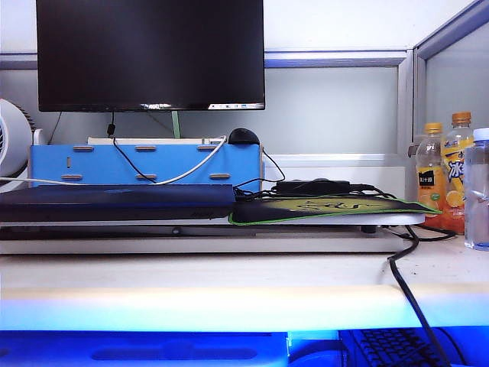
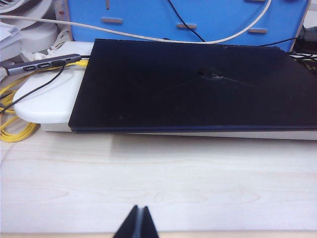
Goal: Pick up the mineral water bottle and place it on the laptop.
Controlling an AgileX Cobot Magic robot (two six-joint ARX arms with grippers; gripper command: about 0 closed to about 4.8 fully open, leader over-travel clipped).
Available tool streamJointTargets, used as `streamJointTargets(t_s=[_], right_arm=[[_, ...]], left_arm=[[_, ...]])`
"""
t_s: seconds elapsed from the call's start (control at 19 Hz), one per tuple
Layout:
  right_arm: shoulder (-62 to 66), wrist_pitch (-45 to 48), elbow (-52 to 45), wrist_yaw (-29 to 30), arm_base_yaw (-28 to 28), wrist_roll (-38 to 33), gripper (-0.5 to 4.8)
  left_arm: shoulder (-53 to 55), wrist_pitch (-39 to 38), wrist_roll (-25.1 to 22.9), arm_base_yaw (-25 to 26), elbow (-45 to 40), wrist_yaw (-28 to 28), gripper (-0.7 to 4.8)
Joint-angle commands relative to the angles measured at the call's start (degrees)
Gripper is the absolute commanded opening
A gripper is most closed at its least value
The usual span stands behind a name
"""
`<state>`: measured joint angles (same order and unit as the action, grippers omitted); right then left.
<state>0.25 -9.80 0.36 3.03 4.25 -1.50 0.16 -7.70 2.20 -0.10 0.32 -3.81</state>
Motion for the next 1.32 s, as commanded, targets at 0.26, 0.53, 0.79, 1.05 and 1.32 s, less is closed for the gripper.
streamJointTargets(t_s=[0.26,0.53,0.79,1.05,1.32], right_arm=[[0.1,8.3,1.9,3.9,0.0,-7.7,0.22],[10.0,5.0,12.2,0.3,0.0,-9.0,0.22],[39.8,0.5,28.6,0.4,0.0,-8.9,0.22],[58.7,-3.4,42.8,8.9,-0.1,-9.0,0.22],[58.4,-3.0,42.9,0.3,-0.1,-8.8,0.22]], left_arm=[[-0.1,0.5,0.0,0.0,0.1,-0.1,-0.02],[-0.1,0.5,0.0,0.0,0.1,-0.1,-0.02],[-0.1,0.4,0.0,0.0,0.1,-0.1,-0.02],[-0.1,0.5,0.0,0.0,0.1,-0.1,-0.02],[-0.1,0.5,0.0,0.0,0.1,-0.1,-0.02]])
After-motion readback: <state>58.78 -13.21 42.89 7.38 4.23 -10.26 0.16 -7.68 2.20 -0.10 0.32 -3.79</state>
